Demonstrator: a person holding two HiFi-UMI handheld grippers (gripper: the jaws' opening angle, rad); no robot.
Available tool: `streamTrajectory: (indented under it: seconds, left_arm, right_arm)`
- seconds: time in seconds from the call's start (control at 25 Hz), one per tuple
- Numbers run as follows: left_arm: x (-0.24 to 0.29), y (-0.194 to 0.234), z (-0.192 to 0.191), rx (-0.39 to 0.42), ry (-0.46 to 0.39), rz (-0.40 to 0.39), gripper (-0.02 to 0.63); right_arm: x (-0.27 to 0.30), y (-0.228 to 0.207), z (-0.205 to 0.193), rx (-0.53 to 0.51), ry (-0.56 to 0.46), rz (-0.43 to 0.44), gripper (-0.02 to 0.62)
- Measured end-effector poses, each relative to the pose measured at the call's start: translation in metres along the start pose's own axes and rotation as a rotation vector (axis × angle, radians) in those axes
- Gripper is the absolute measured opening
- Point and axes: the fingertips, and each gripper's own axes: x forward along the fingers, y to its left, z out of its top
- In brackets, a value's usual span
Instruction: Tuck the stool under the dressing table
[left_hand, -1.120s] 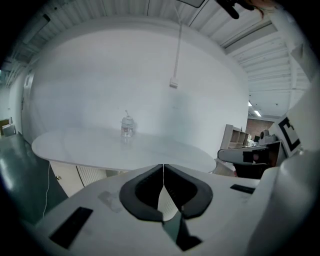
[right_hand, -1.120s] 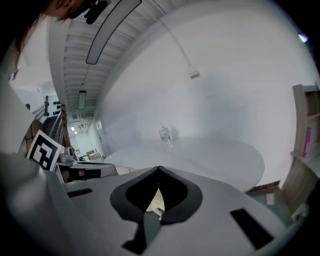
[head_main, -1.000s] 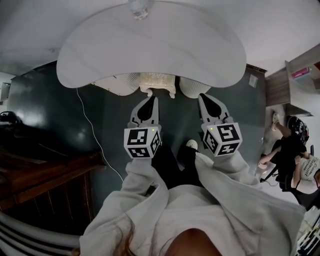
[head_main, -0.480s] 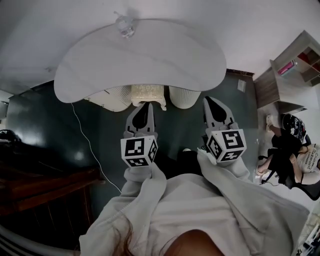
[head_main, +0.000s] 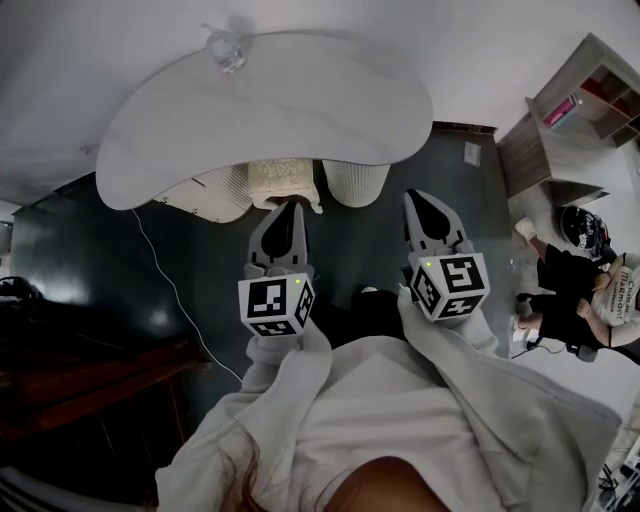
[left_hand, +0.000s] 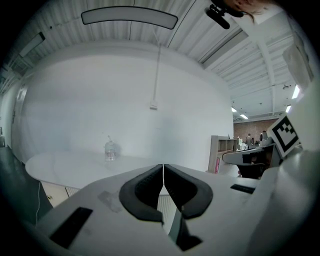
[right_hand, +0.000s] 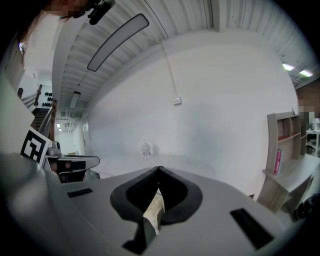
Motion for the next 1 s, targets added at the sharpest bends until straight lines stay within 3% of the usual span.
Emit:
streamTrajectory:
  seconds: [1.0]
  left_arm:
    - [-0.002,-0.033,-0.010,0.010,0.023,-0.048,0.020]
  right_arm:
    - [-0.008,0.007,-0.017,0.006,0.058,0.071,0.049]
